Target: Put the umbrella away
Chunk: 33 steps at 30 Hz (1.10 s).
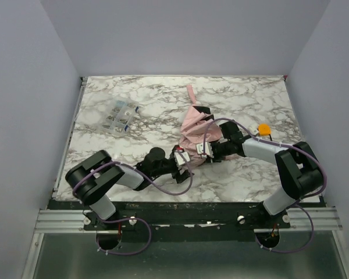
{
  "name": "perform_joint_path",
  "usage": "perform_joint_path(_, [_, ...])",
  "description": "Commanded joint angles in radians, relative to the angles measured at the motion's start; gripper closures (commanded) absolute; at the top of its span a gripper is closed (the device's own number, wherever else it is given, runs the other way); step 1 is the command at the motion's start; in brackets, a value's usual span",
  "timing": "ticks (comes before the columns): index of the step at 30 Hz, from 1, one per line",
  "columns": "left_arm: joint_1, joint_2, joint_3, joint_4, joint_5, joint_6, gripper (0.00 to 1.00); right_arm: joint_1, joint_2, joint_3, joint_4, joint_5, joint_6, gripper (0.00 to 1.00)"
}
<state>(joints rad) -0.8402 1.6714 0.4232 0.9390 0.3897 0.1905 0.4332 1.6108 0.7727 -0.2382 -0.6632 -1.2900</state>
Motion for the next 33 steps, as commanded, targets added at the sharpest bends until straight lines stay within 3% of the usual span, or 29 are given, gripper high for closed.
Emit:
perform_joint_path(1, [0.098, -0.208, -0.064, -0.047, 0.105, -0.267, 0.16, 0.001, 0.042, -0.049, -0.141, 0.189, -0.077, 0.66])
perform_joint_path(4, [0.21, -0.334, -0.047, -0.139, 0.181, -0.447, 0.11, 0.0, 0.031, -0.047, -0.17, 0.178, -0.098, 0.67])
perform_joint_path(6, [0.273, -0.376, -0.005, -0.225, 0.146, -0.574, 0.02, 0.0, 0.032, -0.044, -0.179, 0.171, -0.109, 0.68])
perform_joint_path(8, [0.337, -0.372, 0.076, -0.337, 0.14, -0.655, 0.02, 0.001, 0.036, -0.038, -0.188, 0.166, -0.113, 0.68])
perform_joint_path(10, [0.39, -0.318, 0.191, -0.458, 0.125, -0.715, 0.02, 0.001, 0.039, -0.036, -0.191, 0.164, -0.116, 0.68])
perform_joint_path(15, [0.43, 0.018, 0.695, -0.895, 0.146, -0.669, 0.06, 0.002, 0.039, -0.026, -0.205, 0.158, -0.114, 0.68])
perform_joint_path(19, [0.433, 0.247, 0.967, -1.1, 0.174, -0.688, 0.19, 0.002, 0.03, -0.03, -0.205, 0.159, -0.109, 0.68])
perform_joint_path(22, [0.425, 0.341, 1.064, -1.195, 0.179, -0.69, 0.27, 0.002, 0.027, -0.03, -0.204, 0.156, -0.106, 0.68])
perform_joint_path(24, [0.417, 0.401, 1.113, -1.269, 0.174, -0.682, 0.37, 0.002, 0.028, -0.027, -0.205, 0.154, -0.104, 0.68])
perform_joint_path(26, [0.402, 0.449, 1.143, -1.32, 0.167, -0.665, 0.38, 0.002, 0.028, -0.025, -0.207, 0.149, -0.104, 0.68])
perform_joint_path(30, [0.379, 0.464, 1.174, -1.36, 0.154, -0.655, 0.5, 0.002, 0.026, -0.026, -0.215, 0.141, -0.106, 0.68])
perform_joint_path(33, [0.362, 0.487, 1.224, -1.456, 0.157, -0.642, 0.69, 0.002, 0.017, -0.019, -0.227, 0.132, -0.1, 0.68])
